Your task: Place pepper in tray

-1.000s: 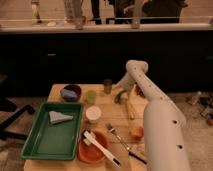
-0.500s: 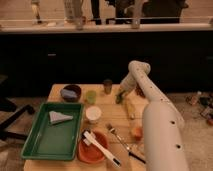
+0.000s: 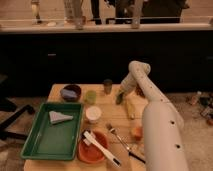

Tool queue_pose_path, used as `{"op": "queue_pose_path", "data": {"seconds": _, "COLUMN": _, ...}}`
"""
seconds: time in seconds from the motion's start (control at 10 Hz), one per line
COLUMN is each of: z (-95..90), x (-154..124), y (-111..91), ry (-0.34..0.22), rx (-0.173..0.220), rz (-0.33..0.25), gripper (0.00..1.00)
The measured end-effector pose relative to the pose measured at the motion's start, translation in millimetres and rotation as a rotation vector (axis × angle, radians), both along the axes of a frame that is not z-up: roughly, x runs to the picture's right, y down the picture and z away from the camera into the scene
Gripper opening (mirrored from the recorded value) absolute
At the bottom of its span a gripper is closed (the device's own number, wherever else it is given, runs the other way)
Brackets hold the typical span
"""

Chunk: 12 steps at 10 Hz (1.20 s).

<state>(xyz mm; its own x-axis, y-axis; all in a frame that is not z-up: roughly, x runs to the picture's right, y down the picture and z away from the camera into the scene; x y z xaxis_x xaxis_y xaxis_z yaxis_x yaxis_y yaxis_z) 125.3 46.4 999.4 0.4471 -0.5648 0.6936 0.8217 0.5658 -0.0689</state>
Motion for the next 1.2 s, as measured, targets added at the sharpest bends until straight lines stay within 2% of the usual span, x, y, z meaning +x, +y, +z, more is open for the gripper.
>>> {"op": "queue_pose_path", "data": {"seconds": 0.4, "z": -9.7, "x": -2.4, "y": -12.2, "ry": 0.013, "rx": 0.033, "rz": -0.012, "gripper": 0.0}}
{"op": "queue_pose_path", "data": {"seconds": 0.9, "z": -37.4, "x": -6.6, "y": -34.1, "ry": 0.018, "rx": 0.104, "rz": -0.039, "gripper": 0.0}}
{"op": "queue_pose_path", "data": {"seconds": 1.1, "z": -46.4, "x": -13.0, "y": -36.4, "ry": 0.003, "rx": 0.116, "rz": -0.049, "gripper": 0.0}}
{"op": "queue_pose_path", "data": {"seconds": 1.2, "z": -62.8, "x": -40.7, "y": -40.2, "ry": -0.048, "rx": 0.135, "rz": -0.083, "gripper": 0.0}}
